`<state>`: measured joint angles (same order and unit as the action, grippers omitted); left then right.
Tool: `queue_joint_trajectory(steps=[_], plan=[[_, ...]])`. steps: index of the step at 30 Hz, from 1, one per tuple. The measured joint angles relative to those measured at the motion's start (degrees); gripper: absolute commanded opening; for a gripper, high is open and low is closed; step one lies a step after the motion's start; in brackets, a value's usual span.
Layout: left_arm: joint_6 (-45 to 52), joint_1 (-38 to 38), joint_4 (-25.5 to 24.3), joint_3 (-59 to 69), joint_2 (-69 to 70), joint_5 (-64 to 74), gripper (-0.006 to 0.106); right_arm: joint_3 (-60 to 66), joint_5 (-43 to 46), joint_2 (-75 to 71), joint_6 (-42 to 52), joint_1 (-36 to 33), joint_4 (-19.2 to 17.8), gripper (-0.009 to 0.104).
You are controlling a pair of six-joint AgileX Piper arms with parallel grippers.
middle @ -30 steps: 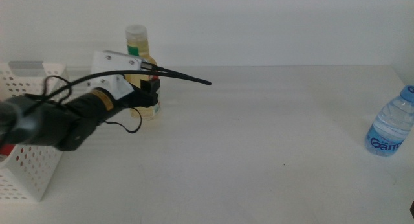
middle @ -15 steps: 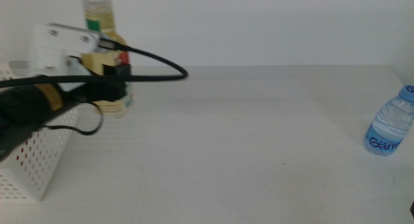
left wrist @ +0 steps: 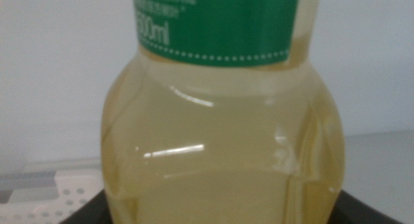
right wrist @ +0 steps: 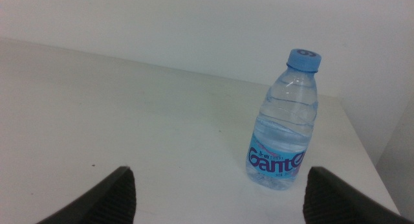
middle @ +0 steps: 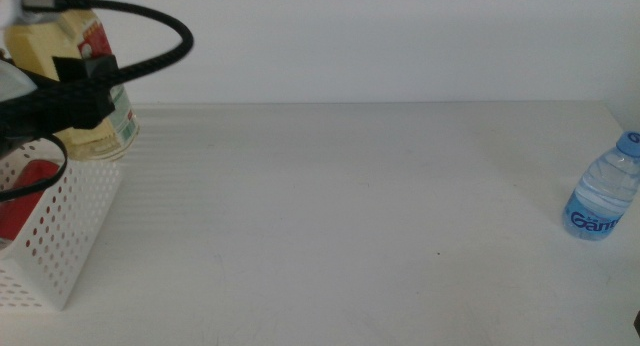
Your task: Use arms to grab the bottles and put them into the dustbin to the left of the table.
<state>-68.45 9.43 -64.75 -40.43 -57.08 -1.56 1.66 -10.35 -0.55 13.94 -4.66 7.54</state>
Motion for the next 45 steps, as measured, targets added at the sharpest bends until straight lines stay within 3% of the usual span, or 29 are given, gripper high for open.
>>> queue_joint_trajectory(steps=[4,9,11,15,22,25,30,45], plan=[[-7.2,0.0,-4.3,0.0,0.7,-0.9,-0.005,0.0,0.0,0.0,0.0,0.0,0.0,0.068],[-9.4,0.0,-4.8,0.0,0.7,-1.1,-0.005,0.0,0.0,0.0,0.0,0.0,0.0,0.068],[-7.5,0.0,-2.2,0.0,0.7,-1.2,-0.005,0.0,0.0,0.0,0.0,0.0,0.0,0.068],[5.6,0.0,12.4,-0.6,0.8,2.9,-0.005,0.0,0.0,0.0,0.0,0.0,0.0,0.068],[48.7,-0.1,45.3,-8.6,0.1,29.8,-0.005,0.0,0.0,0.0,0.0,0.0,0.0,0.068],[59.9,0.0,53.3,-13.8,-1.1,37.3,-0.005,0.0,0.0,0.0,0.0,0.0,0.0,0.068],[65.1,-1.0,55.5,-21.6,-4.4,45.5,-0.005,0.0,0.0,0.0,0.0,0.0,0.0,0.068],[72.7,-14.4,57.8,-38.5,-21.3,63.3,-0.005,0.0,0.0,0.0,0.0,0.0,0.0,0.068]])
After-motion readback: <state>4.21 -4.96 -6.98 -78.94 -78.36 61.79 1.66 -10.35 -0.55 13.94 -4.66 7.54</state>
